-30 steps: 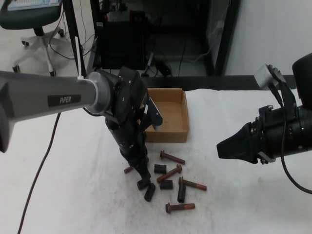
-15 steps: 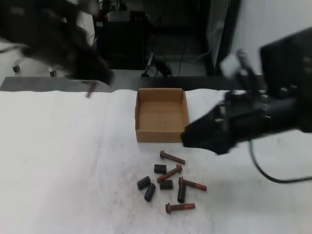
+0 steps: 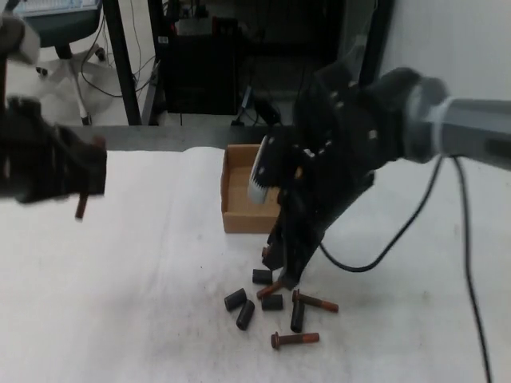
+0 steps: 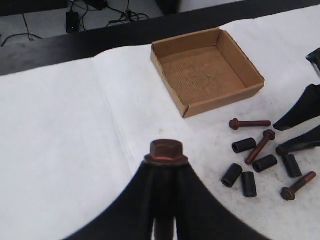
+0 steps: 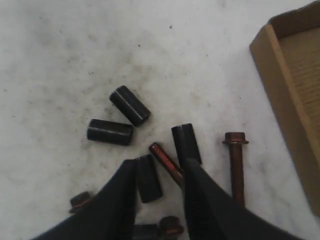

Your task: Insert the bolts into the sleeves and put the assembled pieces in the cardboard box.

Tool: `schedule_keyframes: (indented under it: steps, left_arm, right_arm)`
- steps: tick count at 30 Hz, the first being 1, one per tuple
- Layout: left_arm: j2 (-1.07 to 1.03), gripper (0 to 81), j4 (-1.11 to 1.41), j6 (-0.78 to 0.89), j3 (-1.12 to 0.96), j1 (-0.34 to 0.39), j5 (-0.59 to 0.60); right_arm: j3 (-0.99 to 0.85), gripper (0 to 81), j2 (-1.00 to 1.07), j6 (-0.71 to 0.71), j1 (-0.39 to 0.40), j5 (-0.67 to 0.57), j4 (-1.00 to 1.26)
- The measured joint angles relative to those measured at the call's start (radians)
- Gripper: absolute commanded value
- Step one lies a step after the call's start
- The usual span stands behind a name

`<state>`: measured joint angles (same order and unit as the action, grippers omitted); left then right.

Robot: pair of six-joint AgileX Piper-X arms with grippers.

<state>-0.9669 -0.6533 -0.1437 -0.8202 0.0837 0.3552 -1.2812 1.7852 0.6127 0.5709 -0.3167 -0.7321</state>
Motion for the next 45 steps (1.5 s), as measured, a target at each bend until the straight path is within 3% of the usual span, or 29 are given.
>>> schedule_keyframes:
  steps: [8,15,45]
  left_arm:
    - [0.009,0.3,-0.004,0.017,0.019,-0.002,0.003]
    - [0.009,0.3,-0.014,0.017,0.019,-0.002,0.003]
    - [0.009,0.3,-0.026,0.017,0.019,-0.002,0.003]
  right_arm:
    - [-0.021,29.3,0.137,0.15,0.021,0.121,0.05]
    - [-0.024,29.3,0.142,0.243,0.021,0.151,0.119]
    - [-0.031,29.3,0.193,0.258,0.029,0.112,0.115]
